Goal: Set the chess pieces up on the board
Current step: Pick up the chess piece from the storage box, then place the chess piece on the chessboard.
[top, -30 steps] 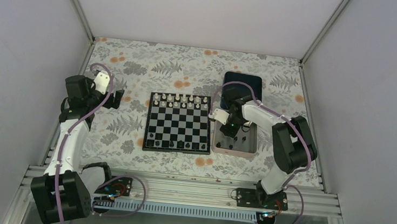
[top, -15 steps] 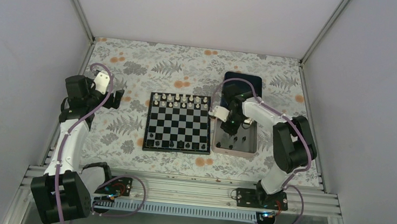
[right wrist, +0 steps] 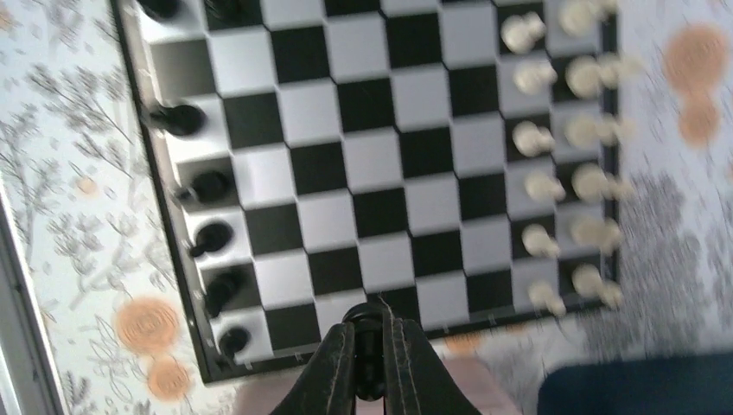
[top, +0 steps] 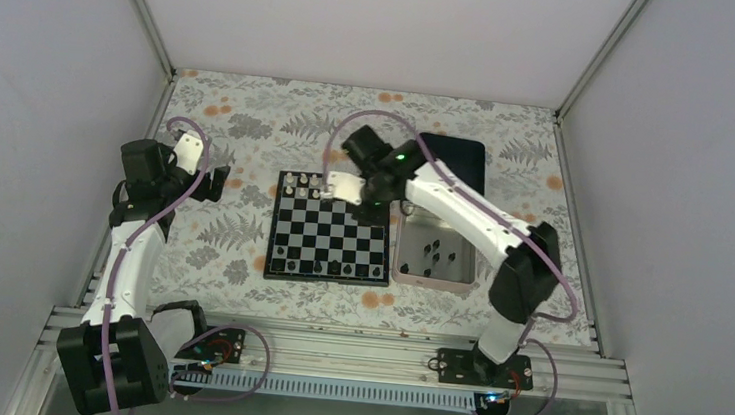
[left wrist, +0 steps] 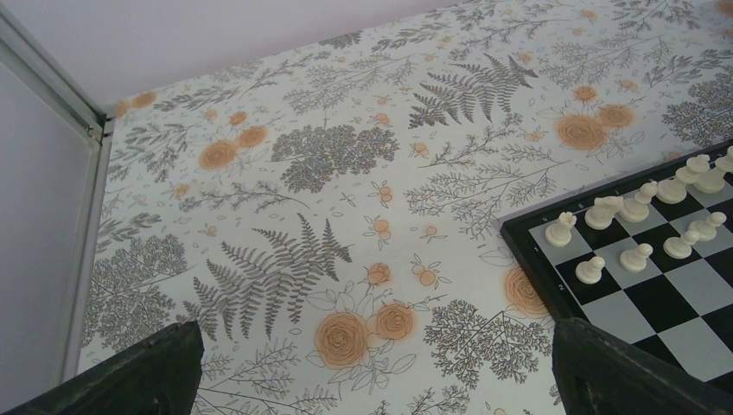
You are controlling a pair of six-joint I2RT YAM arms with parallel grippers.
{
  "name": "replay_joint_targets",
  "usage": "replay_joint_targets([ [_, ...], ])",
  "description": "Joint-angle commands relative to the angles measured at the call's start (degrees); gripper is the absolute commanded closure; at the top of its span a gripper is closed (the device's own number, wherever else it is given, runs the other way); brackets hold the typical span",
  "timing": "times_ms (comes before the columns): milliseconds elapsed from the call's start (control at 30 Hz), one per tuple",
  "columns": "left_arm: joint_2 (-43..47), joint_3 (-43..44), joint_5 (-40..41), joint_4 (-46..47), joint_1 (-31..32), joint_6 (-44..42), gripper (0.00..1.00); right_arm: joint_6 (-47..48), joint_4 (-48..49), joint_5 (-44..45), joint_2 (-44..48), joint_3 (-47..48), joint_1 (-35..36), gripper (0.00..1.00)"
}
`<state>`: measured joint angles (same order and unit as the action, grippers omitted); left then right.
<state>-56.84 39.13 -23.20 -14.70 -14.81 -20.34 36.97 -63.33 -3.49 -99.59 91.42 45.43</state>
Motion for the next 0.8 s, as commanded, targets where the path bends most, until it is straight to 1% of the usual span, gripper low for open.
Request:
replay_joint_targets([
  [0, 0.51, 0.25, -1.1, 0.58, -0.39, 0.12, 0.0, 0.69, -4.19, -1.45, -7.97, 7.03, 5.87, 0.95],
  [167, 0.6, 0.17, -1.05, 0.55, -0.4, 0.12, 0.0, 1.71, -4.25, -1.77, -17.09, 13.28, 10.45, 0.95],
  [333, 0.62, 0.15, -1.12, 0.7, -0.39, 0.12, 0.0, 2.74, -4.87, -2.92, -23.54, 17.3, 12.18, 0.95],
  [767, 0.88, -0.02, -1.17, 1.19, -0.4, 0.21, 0.0, 3.46, -5.61, -4.52, -31.67, 22.82, 14.35, 0.95],
])
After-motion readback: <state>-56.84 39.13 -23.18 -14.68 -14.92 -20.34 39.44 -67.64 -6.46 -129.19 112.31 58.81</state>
